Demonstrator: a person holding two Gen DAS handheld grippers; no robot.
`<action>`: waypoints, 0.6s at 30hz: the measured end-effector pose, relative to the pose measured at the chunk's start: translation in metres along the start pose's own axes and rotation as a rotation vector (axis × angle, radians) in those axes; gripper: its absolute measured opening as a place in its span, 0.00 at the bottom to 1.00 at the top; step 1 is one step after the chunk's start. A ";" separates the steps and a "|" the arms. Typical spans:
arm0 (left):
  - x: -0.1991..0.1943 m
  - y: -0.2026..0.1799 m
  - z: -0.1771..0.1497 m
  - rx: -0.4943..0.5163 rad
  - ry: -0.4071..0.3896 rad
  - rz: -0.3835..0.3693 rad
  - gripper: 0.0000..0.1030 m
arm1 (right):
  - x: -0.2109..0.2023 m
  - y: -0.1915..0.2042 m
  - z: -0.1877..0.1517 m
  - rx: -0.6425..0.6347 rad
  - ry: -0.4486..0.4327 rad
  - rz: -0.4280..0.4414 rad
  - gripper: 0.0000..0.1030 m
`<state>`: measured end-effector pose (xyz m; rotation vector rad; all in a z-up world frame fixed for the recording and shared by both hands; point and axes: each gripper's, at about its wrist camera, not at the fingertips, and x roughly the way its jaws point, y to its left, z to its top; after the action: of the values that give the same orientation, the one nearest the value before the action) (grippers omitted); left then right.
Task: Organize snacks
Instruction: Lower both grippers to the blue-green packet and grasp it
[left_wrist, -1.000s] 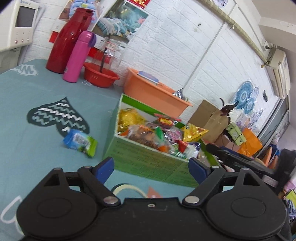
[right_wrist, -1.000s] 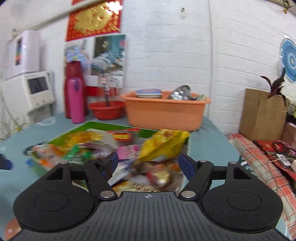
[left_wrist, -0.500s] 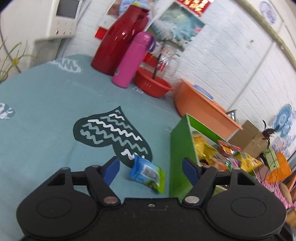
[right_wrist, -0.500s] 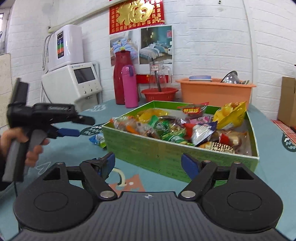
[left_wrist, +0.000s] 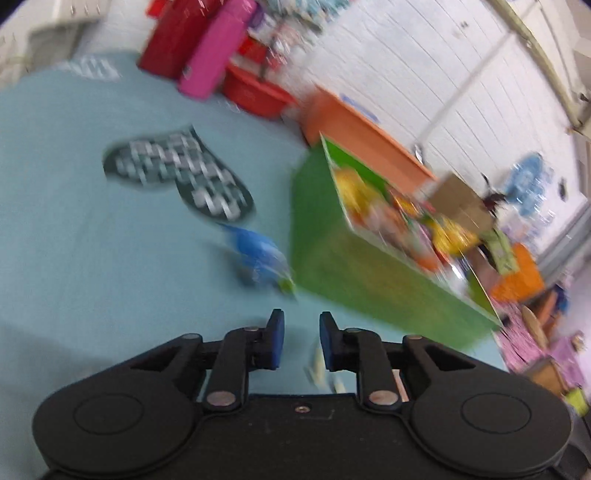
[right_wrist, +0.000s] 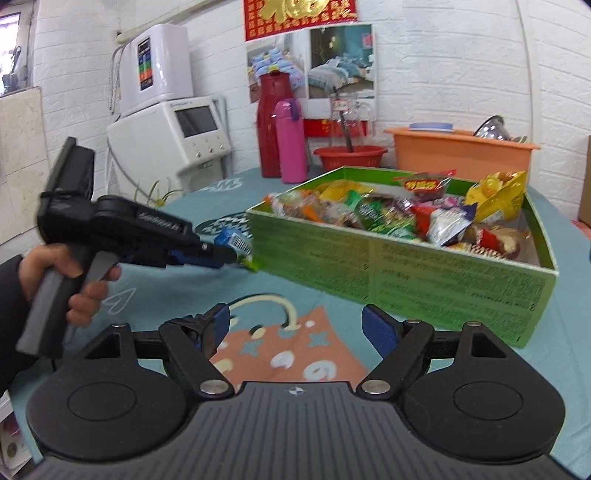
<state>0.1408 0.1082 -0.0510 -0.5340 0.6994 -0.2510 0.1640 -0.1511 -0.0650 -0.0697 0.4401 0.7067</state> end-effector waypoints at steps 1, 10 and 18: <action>-0.006 -0.005 -0.012 0.016 0.007 -0.025 0.02 | 0.000 0.003 -0.002 -0.001 0.011 0.023 1.00; -0.029 -0.011 0.010 0.074 -0.198 0.086 0.84 | 0.006 0.018 -0.008 -0.018 0.058 0.075 1.00; 0.022 0.023 0.059 0.017 -0.177 0.198 0.50 | 0.010 0.014 -0.010 0.011 0.077 0.057 1.00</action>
<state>0.1976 0.1415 -0.0381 -0.4604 0.5729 -0.0242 0.1582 -0.1368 -0.0773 -0.0743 0.5216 0.7590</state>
